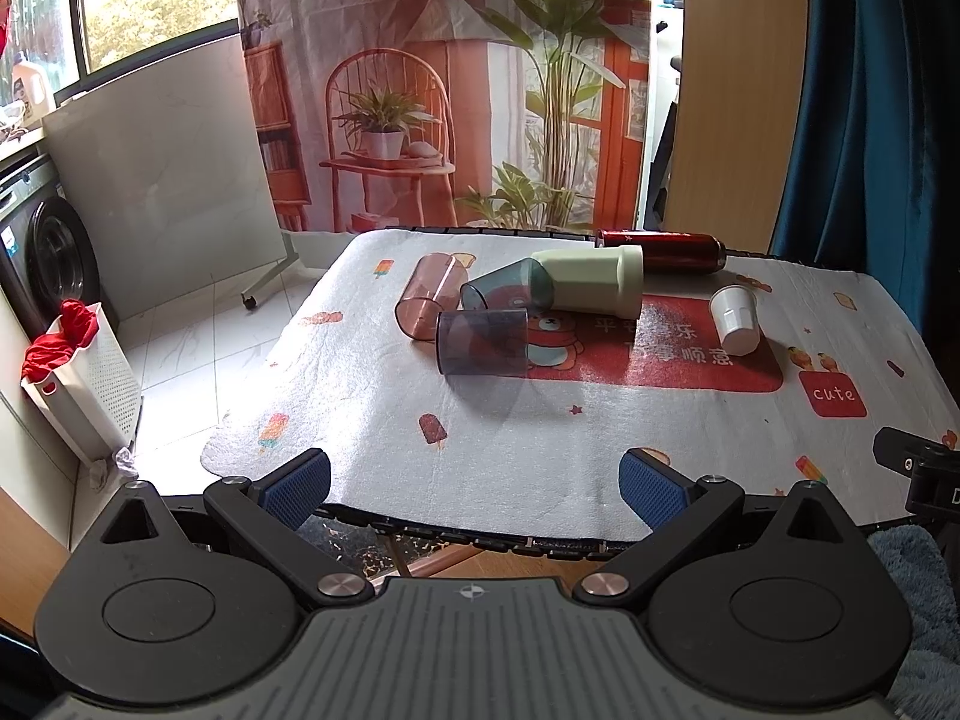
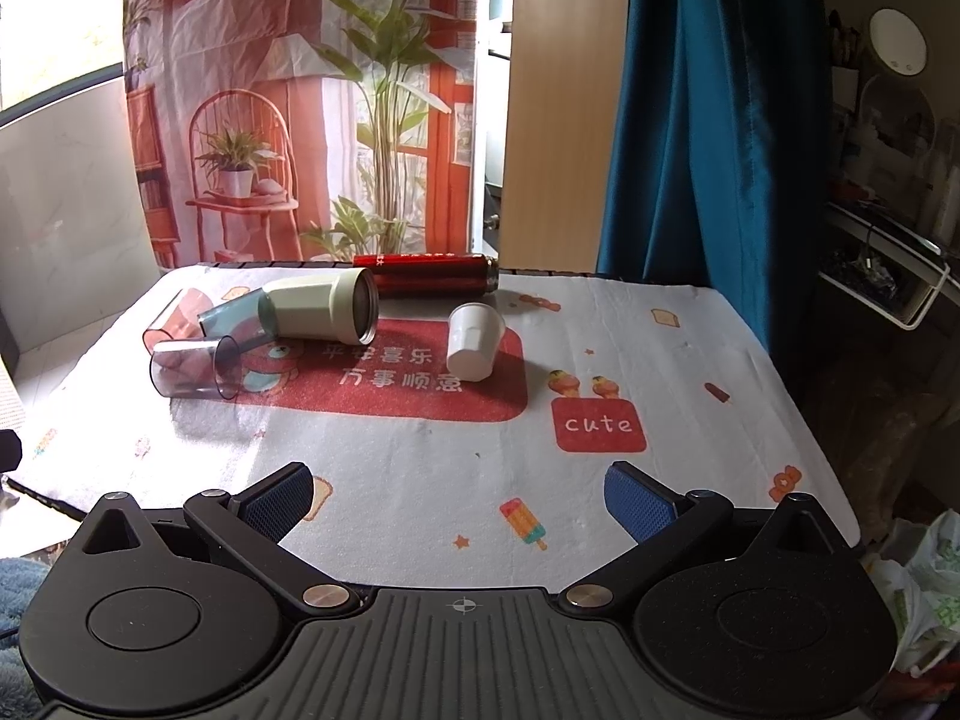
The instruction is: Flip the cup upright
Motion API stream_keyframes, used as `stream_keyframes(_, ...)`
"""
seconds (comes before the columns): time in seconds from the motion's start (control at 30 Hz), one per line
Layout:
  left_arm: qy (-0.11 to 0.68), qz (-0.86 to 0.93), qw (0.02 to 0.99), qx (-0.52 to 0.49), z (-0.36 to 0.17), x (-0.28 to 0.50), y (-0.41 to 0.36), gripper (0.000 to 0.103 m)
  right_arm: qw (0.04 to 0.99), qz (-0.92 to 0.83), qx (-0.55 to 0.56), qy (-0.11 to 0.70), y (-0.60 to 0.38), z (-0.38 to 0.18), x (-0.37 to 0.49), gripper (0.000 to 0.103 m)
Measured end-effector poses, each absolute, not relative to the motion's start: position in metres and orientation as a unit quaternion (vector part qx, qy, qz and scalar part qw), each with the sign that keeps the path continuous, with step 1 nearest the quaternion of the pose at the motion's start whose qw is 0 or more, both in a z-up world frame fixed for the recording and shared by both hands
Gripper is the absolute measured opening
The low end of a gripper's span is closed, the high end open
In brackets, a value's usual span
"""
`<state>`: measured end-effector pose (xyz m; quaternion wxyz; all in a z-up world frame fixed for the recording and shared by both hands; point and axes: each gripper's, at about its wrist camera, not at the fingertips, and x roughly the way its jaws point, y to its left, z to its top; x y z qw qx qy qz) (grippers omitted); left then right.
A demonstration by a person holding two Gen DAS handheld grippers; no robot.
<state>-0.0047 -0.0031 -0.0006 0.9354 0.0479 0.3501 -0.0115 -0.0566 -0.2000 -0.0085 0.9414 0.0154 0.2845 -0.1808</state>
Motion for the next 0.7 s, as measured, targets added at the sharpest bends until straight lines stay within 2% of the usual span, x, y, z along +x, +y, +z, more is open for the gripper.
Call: stream_keyframes(0.7,0.353,-0.008,0.935,0.041,-0.0002,-0.0022,0.0013,0.103,0.940,-0.177,0.017,0.293,-0.2039,-0.0043,-0.0514,0.103)
